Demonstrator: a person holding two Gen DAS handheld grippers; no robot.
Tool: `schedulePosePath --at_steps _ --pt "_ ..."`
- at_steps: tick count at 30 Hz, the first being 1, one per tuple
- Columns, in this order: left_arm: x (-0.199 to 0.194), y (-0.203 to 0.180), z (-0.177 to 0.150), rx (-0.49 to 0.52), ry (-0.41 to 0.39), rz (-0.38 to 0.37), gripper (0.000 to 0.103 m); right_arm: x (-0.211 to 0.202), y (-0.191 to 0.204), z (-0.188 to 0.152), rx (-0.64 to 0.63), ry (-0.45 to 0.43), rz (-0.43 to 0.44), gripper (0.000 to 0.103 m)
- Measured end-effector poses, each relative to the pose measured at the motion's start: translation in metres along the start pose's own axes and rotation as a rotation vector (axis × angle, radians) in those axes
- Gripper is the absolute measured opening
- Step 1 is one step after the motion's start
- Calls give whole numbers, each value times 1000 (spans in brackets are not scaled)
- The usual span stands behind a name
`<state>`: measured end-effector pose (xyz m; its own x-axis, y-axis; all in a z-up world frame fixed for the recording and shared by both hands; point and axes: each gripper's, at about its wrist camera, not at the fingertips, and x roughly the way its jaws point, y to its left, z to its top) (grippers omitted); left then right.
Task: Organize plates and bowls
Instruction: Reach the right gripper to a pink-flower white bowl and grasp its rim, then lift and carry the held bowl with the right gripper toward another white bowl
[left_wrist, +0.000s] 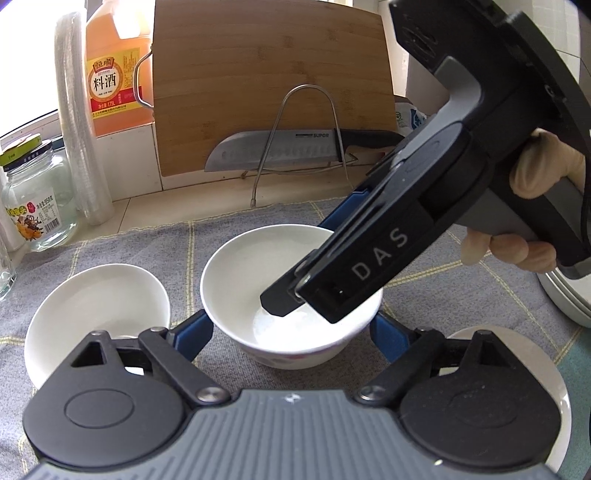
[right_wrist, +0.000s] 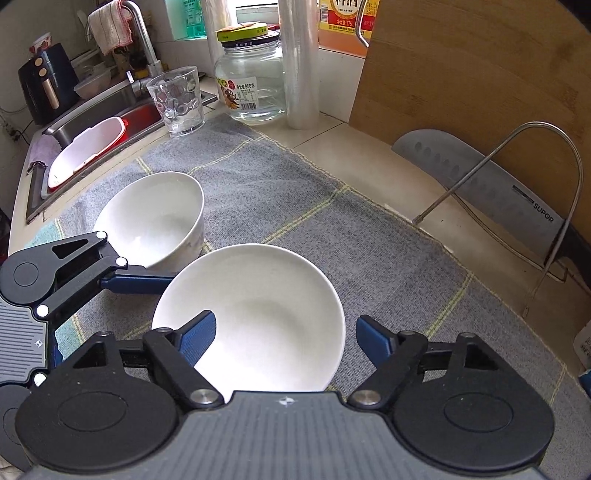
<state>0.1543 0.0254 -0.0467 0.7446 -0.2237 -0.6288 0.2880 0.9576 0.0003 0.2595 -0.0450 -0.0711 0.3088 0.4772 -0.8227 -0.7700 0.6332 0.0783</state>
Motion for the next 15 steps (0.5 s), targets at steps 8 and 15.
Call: schedulePosePath --at_steps 8,15 --pt "-1 3 0 8 -5 -11 91 5 1 1 2 14 26 80" --pt "0 1 -1 38 -10 -6 91 5 1 2 4 24 30 80"
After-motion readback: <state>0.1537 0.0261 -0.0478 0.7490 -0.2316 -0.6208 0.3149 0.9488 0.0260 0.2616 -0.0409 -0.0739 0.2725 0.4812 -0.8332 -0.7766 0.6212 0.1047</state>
